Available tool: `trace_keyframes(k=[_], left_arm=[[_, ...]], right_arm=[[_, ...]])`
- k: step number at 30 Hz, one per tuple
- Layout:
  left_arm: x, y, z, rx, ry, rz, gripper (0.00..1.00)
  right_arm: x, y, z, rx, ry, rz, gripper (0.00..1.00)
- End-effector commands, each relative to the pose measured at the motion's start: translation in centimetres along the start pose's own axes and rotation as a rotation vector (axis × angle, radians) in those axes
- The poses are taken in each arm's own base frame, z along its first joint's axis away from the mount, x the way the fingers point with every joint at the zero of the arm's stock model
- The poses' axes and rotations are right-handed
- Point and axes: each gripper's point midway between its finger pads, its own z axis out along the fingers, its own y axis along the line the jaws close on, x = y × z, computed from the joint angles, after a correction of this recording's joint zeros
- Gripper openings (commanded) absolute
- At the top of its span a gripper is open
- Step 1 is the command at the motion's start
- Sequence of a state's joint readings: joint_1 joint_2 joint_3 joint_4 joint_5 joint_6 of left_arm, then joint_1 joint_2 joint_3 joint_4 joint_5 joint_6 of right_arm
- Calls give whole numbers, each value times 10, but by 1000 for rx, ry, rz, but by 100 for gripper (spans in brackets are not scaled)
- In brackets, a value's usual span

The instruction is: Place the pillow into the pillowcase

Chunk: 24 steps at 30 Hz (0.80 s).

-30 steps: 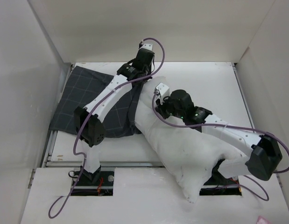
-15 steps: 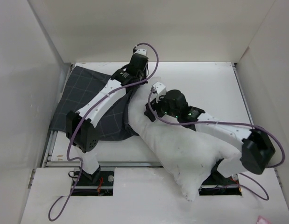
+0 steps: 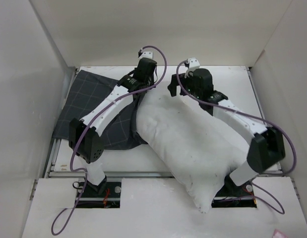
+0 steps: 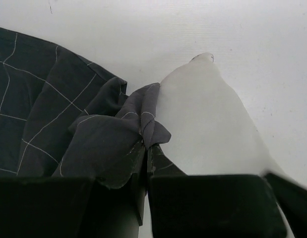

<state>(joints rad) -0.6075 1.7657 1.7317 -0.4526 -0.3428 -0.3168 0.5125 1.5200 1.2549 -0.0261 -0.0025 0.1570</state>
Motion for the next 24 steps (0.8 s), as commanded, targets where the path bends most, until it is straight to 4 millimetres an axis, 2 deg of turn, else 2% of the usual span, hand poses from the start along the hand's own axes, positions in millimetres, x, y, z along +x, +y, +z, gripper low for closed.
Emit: trace_keyframes(k=[1, 2, 4, 5, 6, 8, 10, 11, 12, 15, 16, 17, 18, 19, 20, 21, 22, 23, 24], left_arm=[[-38, 1, -27, 14, -116, -48, 0], [-38, 1, -27, 14, -116, -48, 0], [-39, 0, -25, 14, -117, -49, 0], [-37, 1, -25, 11, -109, -45, 0], [-37, 0, -23, 11, -108, -45, 0], [-33, -1, -18, 6, -97, -40, 0], [-32, -2, -16, 4, -89, -47, 0], [-31, -3, -16, 12, -86, -47, 0], [-31, -3, -16, 12, -86, -47, 0], [-31, -5, -12, 9, -78, -43, 0], [-32, -3, -12, -1, -82, -43, 0], [-36, -5, -12, 1, -86, -45, 0], [-36, -6, -9, 0, -85, -45, 0], [-38, -6, -11, 0, -85, -45, 0], [-45, -8, -10, -3, -100, -60, 0], [-45, -10, -6, -4, -99, -59, 0], [-48, -8, -5, -19, -105, -60, 0], [-54, -10, -6, -16, -115, -54, 0], [-67, -11, -11, -17, -139, -65, 0]], right_arm=[[20, 8, 29, -116, 113, 10, 100], [33, 12, 47, -163, 148, -36, 97], [49, 23, 59, -249, 192, -40, 95], [57, 37, 61, -340, 214, -42, 94], [69, 39, 70, -365, 238, -34, 94], [86, 47, 72, -431, 281, -26, 81], [94, 50, 76, -464, 296, -38, 45], [98, 49, 78, -463, 305, -36, 7], [103, 50, 74, -470, 316, -31, 0], [54, 65, 44, -535, 155, -87, 0], [60, 65, 30, -546, 147, -102, 0], [26, 72, 4, -557, 48, -143, 0], [11, 75, -8, -563, -19, -164, 0], [19, 78, -22, -594, -20, -167, 0], [2, 86, -44, -626, -80, -190, 0], [-1, 91, -53, -664, -113, -205, 0], [2, 100, -64, -723, -114, -201, 0], [14, 108, -70, -760, -98, -201, 0], [21, 114, -73, -785, -84, -200, 0]])
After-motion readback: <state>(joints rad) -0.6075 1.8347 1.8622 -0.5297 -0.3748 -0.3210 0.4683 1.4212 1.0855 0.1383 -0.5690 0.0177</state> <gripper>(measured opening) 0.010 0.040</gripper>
